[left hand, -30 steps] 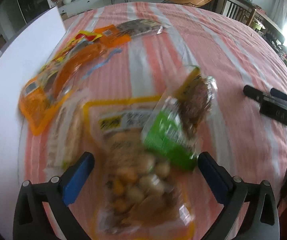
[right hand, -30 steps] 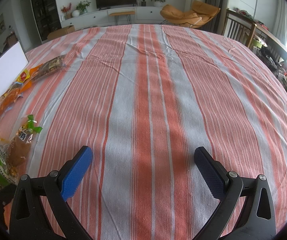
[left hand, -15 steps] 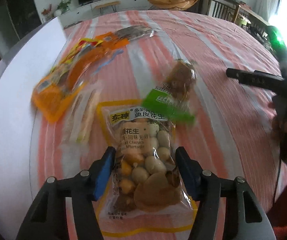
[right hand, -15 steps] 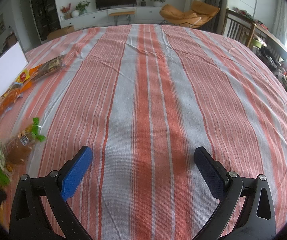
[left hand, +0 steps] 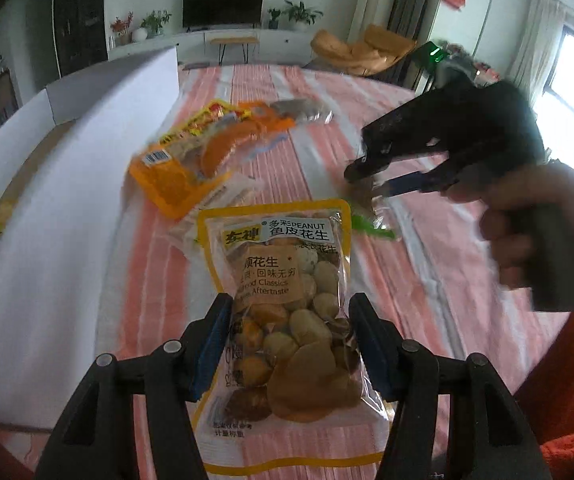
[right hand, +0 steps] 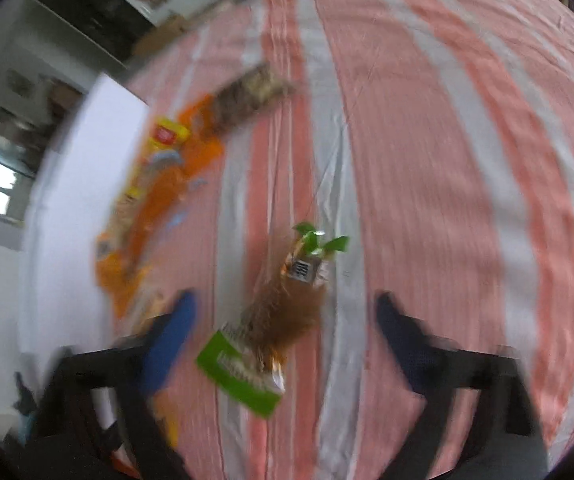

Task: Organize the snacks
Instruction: 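Carry peanut bag into the box with left tool while right tool grasps a green-label packet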

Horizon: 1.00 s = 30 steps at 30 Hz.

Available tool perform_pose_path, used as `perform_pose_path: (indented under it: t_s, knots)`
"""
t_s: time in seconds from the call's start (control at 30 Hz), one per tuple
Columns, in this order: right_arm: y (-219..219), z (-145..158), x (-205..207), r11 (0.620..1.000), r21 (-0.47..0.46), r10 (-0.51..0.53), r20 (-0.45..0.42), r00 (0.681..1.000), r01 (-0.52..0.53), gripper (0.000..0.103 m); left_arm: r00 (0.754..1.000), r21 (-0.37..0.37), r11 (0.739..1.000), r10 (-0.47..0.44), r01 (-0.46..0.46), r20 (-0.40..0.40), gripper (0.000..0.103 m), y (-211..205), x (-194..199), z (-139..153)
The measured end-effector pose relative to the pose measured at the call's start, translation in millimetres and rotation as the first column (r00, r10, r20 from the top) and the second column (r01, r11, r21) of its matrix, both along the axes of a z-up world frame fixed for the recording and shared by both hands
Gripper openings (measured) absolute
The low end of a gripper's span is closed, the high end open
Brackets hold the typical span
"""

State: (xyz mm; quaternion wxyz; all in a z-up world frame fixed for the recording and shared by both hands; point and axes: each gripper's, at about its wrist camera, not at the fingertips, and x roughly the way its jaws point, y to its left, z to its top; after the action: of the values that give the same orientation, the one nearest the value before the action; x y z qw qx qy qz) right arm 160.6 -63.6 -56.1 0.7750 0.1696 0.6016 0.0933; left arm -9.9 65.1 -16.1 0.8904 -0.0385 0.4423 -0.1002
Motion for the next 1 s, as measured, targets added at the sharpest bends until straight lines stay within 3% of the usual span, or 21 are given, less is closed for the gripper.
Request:
perform_pose_path:
  t_s: [0.03,0.1,0.2,0.27,0.37,0.47,0.5,0.53,0.67,0.8,0.9,0.97,1.0]
  knots:
    - [4,-4,2,0.999,-0.034,-0.002,-0.013,1.0,0.002,0.041,1.0,-0.011,1.0,0.002,-0.002,0.005,0.059,3,-2,3]
    - [12,-1,0,0.998,-0.038,0.044,0.008,0.999,-0.043,0.036,1.0,-0.064,0.998,0.018,-0.017,0.012,0.059,15,-7,15]
    - [-2,-3,-9,0.997,0.05,0.054,-0.005,0.999,-0.054,0.029,0.999,-0.196,0.98,0.045,-0.039,0.026,0.059,38,-8,39]
    - [-15,7,-15,0.992,0.117,0.034,0.023,0.999,-0.036,0.028,0.994,-0.245,0.968,0.077,-0.056,0.077,0.059,58,-10,64]
    - [-14,40,-14,0.983,0.166,0.058,0.085,0.995,-0.072,0.028,0.976,-0.229,0.964,0.167,-0.133,0.139,0.06,95,-10,95]
    - [5,73,-10,0.972,0.2,0.094,0.151,0.984,-0.123,0.026,0.946,-0.167,0.955,0.274,-0.247,0.17,0.06,138,-8,108]
    - [16,84,-8,0.962,0.234,0.106,0.169,0.98,-0.144,0.021,0.938,-0.145,0.949,0.303,-0.28,0.172,0.06,150,-9,110]
    - [29,95,-7,0.949,0.269,0.118,0.186,0.975,-0.166,0.008,0.925,-0.112,0.94,0.337,-0.322,0.173,0.06,168,-8,111]
    - [95,148,-3,0.874,0.39,0.188,0.28,0.941,-0.291,0.008,0.89,-0.054,0.899,0.438,-0.435,0.123,0.06,217,-7,99]
    - [152,179,3,0.86,0.35,0.243,0.357,0.902,-0.371,0.008,0.874,-0.079,0.877,0.479,-0.473,0.086,0.06,238,-19,85]
    - [175,178,7,0.858,0.302,0.316,0.328,0.89,-0.416,0.011,0.87,-0.084,0.874,0.484,-0.478,0.092,0.06,242,-25,82]
    - [189,162,13,0.866,0.163,0.415,0.29,0.862,-0.472,0.02,0.872,-0.094,0.878,0.478,-0.47,0.104,0.06,240,-24,83]
    - [191,153,10,0.876,0.059,0.444,0.285,0.849,-0.478,0.043,0.873,-0.099,0.879,0.475,-0.466,0.109,0.06,239,-26,84]
